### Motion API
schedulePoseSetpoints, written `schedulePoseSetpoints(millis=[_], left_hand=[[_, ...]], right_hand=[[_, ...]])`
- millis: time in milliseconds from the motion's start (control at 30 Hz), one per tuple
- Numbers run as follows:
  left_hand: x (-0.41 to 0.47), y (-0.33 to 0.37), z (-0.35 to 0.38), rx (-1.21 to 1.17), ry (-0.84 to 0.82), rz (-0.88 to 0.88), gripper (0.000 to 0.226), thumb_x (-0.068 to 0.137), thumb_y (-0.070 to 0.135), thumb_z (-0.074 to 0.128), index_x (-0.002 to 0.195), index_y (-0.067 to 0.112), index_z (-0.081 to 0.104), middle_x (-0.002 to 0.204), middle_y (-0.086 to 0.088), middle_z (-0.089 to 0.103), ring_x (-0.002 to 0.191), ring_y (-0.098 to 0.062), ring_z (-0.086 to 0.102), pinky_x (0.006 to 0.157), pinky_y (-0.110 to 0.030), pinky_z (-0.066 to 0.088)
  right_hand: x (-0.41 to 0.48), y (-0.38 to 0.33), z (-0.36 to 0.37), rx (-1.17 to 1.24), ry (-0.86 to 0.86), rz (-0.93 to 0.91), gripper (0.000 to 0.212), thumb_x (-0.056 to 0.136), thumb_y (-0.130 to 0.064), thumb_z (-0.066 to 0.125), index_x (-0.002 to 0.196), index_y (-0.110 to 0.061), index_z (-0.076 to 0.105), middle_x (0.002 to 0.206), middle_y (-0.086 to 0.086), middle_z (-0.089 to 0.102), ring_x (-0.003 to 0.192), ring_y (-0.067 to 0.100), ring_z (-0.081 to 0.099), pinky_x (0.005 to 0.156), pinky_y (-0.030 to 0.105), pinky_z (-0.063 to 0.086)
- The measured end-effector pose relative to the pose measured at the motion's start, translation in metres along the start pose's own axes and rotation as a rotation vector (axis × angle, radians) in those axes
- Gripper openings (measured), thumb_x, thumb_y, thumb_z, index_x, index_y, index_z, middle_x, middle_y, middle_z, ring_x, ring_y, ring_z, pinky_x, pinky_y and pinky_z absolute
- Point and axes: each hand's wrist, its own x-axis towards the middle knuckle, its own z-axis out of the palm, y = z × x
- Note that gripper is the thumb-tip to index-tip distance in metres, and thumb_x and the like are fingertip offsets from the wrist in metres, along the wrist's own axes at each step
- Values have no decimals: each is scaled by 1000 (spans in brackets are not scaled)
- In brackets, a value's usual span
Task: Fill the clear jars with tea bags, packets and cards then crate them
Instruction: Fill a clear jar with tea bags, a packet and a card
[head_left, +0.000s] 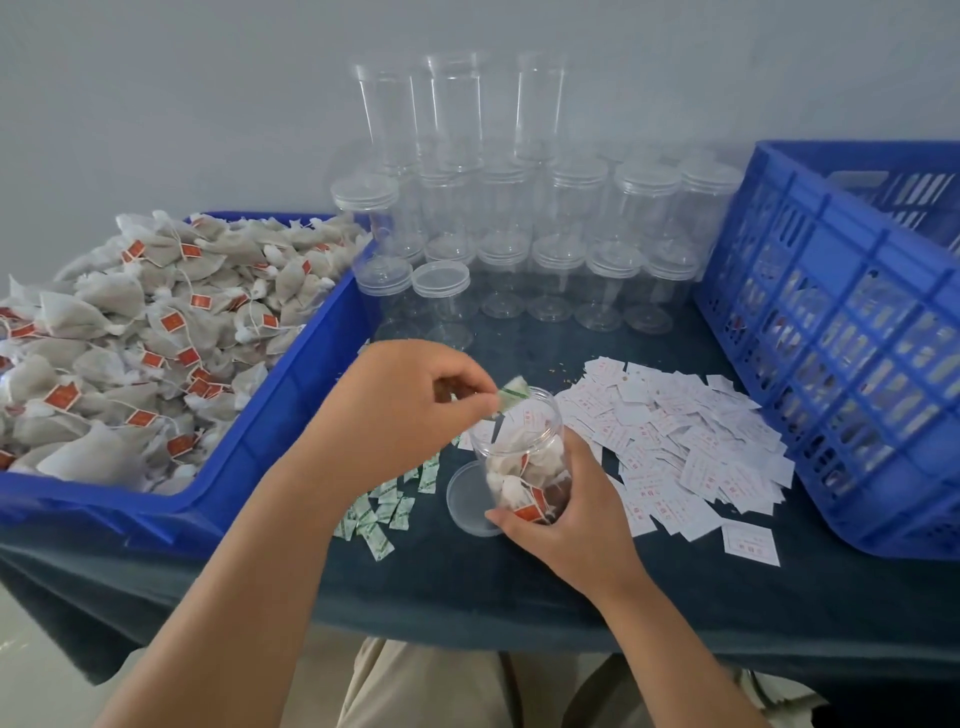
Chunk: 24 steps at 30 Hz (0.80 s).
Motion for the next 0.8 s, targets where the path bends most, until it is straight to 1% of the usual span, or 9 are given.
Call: schedulePoseSetpoints(millis=[167, 300, 367, 467, 533, 600, 667, 733, 800], left_hand=[[21, 7, 20, 303, -231, -4, 11, 93, 44, 71, 93, 43, 82, 113, 16, 59, 107, -6, 56, 91, -33, 51], [31, 7, 34, 262, -282, -54, 8, 90, 44, 75, 92, 43, 82, 111, 15, 60, 104, -6, 60, 92, -34, 52], [32, 5, 41, 76, -198, -86, 8, 91, 46, 73, 85, 45, 78, 105, 17, 65, 98, -2, 62, 87, -26, 50], [32, -2, 49, -223, 168, -209, 13, 94, 45, 70, 83, 41, 74, 91, 25, 71, 85, 7, 65, 69, -6, 45], [35, -14, 57, -196, 234, -297, 13, 97, 42, 66, 87, 38, 73, 83, 25, 71, 78, 6, 65, 64, -9, 45], [36, -28, 73, 17, 14, -317, 13, 99, 40, 63, 96, 37, 75, 91, 23, 73, 83, 2, 66, 75, -23, 52], [35, -38, 96, 213, -226, -296, 19, 99, 39, 63, 113, 35, 75, 109, 18, 74, 101, -9, 69, 88, -32, 55], [34, -42, 119, 317, -297, -305, 37, 95, 48, 67, 127, 31, 69, 123, 10, 70, 113, -17, 66, 94, -36, 54], [35, -46, 134, 315, -261, -337, 50, 87, 58, 73, 129, 31, 66, 126, 6, 63, 115, -20, 64, 92, -36, 54]], right_hand=[[-1, 0, 1, 30, 18, -39, 90, 67, -64, 94, 138, -59, 40, 128, -27, 63, 113, 4, 69, 80, 10, 56], [-2, 2, 1, 53, 45, -32, 95, 65, -63, 95, 141, -59, 39, 131, -26, 61, 117, 5, 68, 85, 13, 57], [-2, 4, 1, 74, 77, -10, 95, 65, -63, 95, 141, -60, 38, 133, -27, 60, 122, 4, 66, 90, 17, 58], [0, 6, 0, 161, 210, 86, 94, 64, -57, 95, 143, -46, 45, 133, -20, 63, 124, 10, 66, 98, 35, 61], [2, 8, -1, 238, 355, 148, 91, 67, -51, 96, 142, -31, 49, 131, -13, 66, 121, 13, 69, 98, 43, 62], [4, 10, -4, 289, 503, 196, 86, 72, -41, 98, 141, -24, 50, 130, -8, 67, 117, 11, 71, 96, 39, 63], [7, 11, -7, 312, 608, 237, 82, 74, -39, 98, 139, -24, 50, 127, -6, 67, 113, 9, 72, 89, 27, 63], [9, 11, -9, 340, 646, 271, 78, 76, -39, 96, 139, -26, 50, 126, -6, 68, 109, 7, 73, 85, 19, 61], [10, 11, -9, 357, 640, 301, 78, 79, -35, 96, 141, -26, 50, 127, -7, 68, 110, 5, 73, 88, 20, 61]])
